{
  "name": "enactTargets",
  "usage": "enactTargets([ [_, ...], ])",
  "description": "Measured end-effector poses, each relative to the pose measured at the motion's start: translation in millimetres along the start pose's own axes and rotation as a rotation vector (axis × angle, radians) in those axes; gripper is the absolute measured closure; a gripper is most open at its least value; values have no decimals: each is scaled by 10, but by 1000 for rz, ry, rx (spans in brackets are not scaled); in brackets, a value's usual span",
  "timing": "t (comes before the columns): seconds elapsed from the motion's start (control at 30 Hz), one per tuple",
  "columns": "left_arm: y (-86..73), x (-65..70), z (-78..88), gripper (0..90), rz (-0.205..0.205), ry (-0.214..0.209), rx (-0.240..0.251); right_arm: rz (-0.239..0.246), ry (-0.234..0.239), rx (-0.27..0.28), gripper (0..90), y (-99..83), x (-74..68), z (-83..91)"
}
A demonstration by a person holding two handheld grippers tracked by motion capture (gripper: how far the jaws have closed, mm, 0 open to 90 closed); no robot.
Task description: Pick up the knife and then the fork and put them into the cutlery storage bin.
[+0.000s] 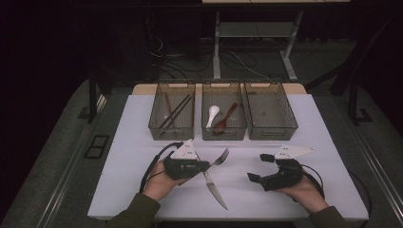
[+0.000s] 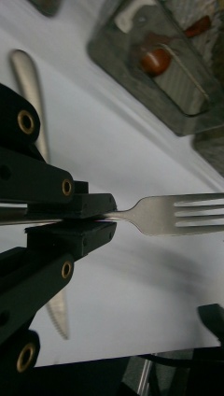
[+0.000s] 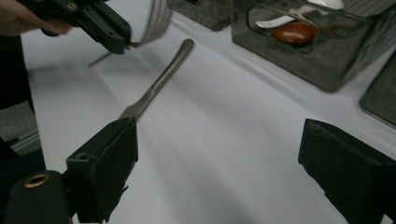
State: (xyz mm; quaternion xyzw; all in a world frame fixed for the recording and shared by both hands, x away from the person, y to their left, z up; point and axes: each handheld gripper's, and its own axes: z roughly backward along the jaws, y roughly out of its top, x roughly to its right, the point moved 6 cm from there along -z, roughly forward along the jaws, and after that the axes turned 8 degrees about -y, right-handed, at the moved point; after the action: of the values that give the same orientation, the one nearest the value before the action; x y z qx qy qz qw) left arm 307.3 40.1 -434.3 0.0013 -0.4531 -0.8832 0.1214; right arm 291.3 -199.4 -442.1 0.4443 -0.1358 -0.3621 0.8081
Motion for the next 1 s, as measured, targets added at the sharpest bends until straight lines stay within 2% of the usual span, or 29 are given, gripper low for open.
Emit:
enactTargets([
  [0.23,221,-17,-239,856,-20,35,1,-43,43,41,153,224,-67,-69],
  [0.3,263,-32,-291,856,-14,43,6,-52,50,52,212,294,-81,-78],
  [0.43,313,-74,-354,857,-8,65,13,-59,40,58,291,409,-91,-101],
  [0.53,351,-87,-389,857,1,72,29,-92,13,61,336,468,-57,-143],
  [0.67,398,-82,-424,857,-1,82,39,-149,4,63,415,521,36,-228],
  [0.77,424,-81,-437,857,-9,92,38,-174,22,81,527,570,70,-272],
  [0.87,445,-74,-448,857,-15,103,42,-193,39,107,680,618,78,-293],
  [0.93,457,-74,-438,856,-17,111,50,-190,46,127,764,645,86,-294],
  [1.0,477,-73,-421,855,-6,103,74,-199,44,140,780,671,88,-282],
])
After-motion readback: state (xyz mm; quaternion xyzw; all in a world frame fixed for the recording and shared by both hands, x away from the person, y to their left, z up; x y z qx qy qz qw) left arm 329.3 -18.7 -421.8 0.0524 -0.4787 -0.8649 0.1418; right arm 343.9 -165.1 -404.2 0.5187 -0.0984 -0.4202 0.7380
